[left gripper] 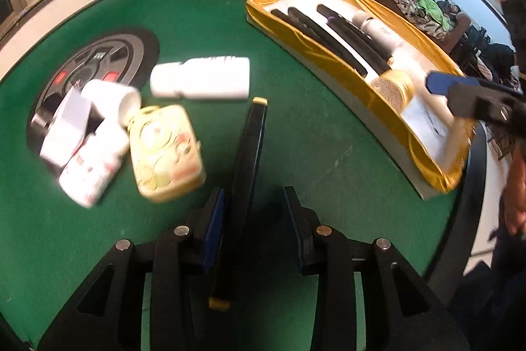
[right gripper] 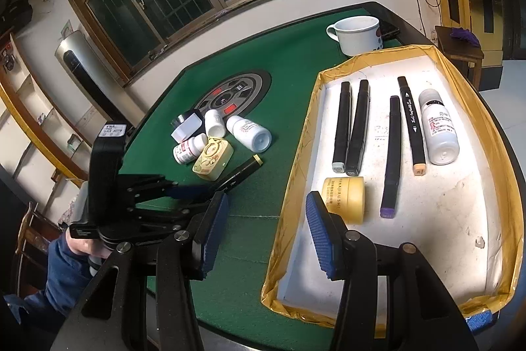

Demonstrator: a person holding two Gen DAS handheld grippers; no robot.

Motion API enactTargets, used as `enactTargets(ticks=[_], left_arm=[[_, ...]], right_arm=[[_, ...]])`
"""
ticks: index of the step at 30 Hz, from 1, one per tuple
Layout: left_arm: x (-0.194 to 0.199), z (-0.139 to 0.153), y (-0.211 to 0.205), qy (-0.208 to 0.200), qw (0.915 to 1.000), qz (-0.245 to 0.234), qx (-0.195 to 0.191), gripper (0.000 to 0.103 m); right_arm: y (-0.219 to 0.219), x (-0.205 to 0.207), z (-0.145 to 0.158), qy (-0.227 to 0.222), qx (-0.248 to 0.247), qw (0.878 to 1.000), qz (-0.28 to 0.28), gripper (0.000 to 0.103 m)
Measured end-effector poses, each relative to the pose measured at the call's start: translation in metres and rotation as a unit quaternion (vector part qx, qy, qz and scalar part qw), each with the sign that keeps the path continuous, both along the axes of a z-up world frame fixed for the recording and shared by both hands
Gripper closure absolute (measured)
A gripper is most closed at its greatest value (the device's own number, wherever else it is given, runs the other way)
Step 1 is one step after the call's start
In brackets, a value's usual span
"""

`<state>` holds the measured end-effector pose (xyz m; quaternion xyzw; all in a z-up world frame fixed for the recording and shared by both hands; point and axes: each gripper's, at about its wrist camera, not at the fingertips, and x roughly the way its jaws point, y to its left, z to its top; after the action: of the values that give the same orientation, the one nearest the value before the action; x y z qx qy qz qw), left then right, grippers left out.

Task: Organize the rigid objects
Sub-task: 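Move the left gripper to the table and grasp a yellow-capped black marker, then grasp another white pill bottle with the right gripper while the left gripper holds its marker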

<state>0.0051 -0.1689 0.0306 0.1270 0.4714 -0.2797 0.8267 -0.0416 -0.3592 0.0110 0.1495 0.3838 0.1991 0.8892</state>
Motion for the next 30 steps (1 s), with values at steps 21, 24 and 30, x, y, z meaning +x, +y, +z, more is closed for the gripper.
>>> enactTargets(ticks=[21,24,30], left_arm=[[-0.064,-0.007,0.112,0.005,0.9822,0.173,-0.072,0.09],[-0.063,-0.007,0.102,-0.006,0.9837,0.171,-0.056,0.09],[-0.063,-0.008,0.101,-0.009,0.9845,0.167,-0.053,0.09]], right_arm=[[0.105,0.124,0.018,0.057,-0.169,0.97,0.163,0.059],[0.119,0.148,0.005,0.067,-0.212,0.96,0.171,0.059],[0.12,0.179,-0.01,0.094,-0.221,0.956,0.169,0.059]])
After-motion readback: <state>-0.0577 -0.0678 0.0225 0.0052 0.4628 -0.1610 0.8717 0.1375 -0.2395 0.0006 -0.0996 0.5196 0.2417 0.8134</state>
